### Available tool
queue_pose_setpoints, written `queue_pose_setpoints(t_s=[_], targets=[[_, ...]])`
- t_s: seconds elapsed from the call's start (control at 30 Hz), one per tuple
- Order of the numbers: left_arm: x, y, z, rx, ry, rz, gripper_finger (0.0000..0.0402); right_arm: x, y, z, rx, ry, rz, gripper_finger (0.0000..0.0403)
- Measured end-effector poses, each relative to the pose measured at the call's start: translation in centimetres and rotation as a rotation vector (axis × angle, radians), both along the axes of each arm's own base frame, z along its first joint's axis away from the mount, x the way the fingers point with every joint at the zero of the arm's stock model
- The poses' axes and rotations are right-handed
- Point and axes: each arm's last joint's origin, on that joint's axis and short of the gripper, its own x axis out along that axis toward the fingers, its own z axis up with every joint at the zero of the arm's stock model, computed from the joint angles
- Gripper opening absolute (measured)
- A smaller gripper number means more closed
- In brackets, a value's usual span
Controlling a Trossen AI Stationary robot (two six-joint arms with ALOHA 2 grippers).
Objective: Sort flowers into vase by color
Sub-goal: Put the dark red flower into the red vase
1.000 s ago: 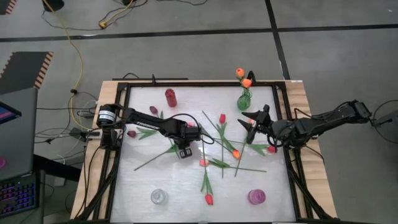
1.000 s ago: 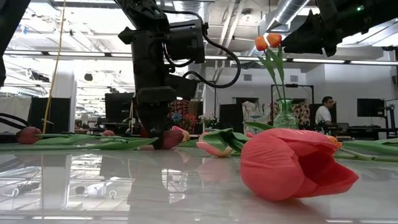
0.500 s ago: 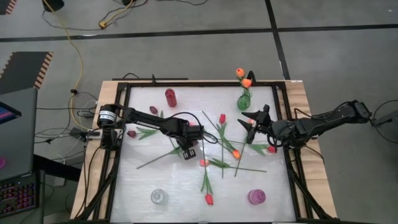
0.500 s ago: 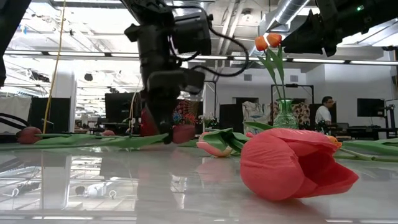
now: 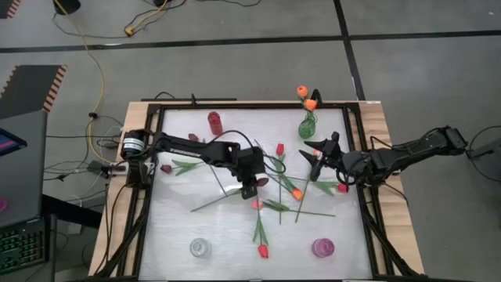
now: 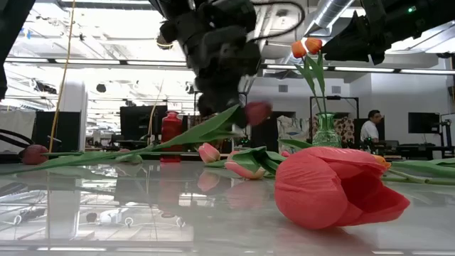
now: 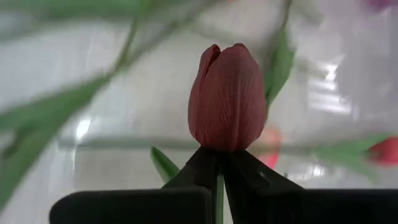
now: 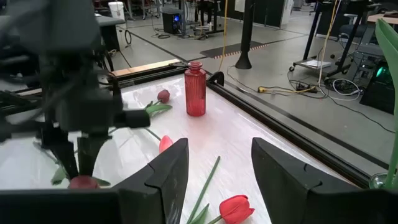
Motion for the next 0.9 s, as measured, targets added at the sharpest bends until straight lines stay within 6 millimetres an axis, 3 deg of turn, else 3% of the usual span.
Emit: queue_pose_setpoints(t_s=[0.33, 0.6, 0.9], targets=[[-1.5, 2.1, 6.4, 0.106, -0.252, 0.036, 0.0002, 0.0, 0.0, 0.1, 0.002, -0.011, -0.001, 0.0203], [-4.5, 4.5, 12.3, 0.223, -0.453, 0.159, 0.0002, 0.0, 0.0, 0.1, 0.002, -0.011, -0.002, 0.0203], [-8.9, 7.3, 17.6, 0.406, -0.616, 0.286, 0.0002, 0.0, 0.0, 0.1, 0.002, -0.011, -0.003, 0.0203]])
